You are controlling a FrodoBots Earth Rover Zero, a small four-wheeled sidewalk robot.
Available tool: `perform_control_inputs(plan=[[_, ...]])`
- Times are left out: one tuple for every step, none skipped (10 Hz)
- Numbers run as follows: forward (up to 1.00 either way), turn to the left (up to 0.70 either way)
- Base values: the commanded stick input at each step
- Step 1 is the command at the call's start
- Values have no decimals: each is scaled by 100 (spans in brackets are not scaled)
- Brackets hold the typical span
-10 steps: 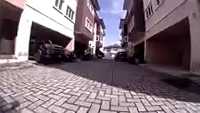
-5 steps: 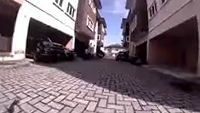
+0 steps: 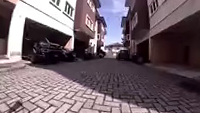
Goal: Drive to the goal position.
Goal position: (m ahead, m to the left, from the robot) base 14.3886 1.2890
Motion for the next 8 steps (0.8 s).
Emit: perform_control_inputs(plan=[[69,-9],[69,-21],[69,3],[69,3],[69,3],[69,3],[69,3],[69,3]])
